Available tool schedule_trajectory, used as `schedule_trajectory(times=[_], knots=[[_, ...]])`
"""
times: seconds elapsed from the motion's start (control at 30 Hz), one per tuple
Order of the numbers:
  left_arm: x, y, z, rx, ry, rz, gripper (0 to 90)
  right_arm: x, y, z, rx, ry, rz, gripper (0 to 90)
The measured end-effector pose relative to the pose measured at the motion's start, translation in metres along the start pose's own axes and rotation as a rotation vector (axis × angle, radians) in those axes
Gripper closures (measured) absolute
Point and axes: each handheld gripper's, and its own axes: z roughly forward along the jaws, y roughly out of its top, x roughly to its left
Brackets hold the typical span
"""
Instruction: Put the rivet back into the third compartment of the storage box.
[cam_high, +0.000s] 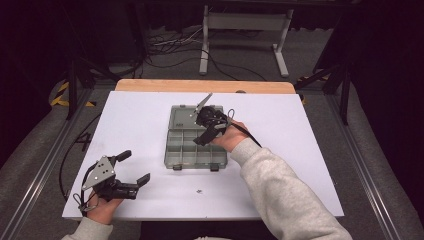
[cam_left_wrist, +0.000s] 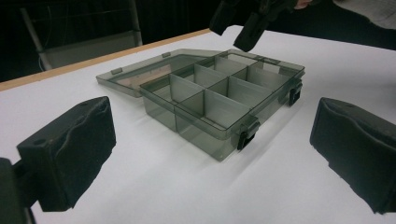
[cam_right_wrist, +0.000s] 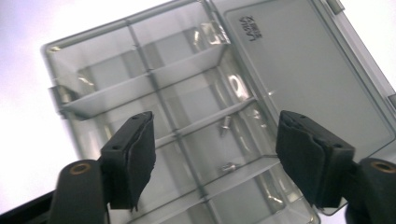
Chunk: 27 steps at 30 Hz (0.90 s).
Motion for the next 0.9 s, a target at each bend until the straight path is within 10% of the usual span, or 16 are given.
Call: schedule_trajectory(times=[0.9], knots=[[-0.001, 0.000, 0.000, 0.000, 0.000, -0.001, 0.7, 0.074, -0.009, -0.039, -0.013, 0.073, -0.152, 19.8]])
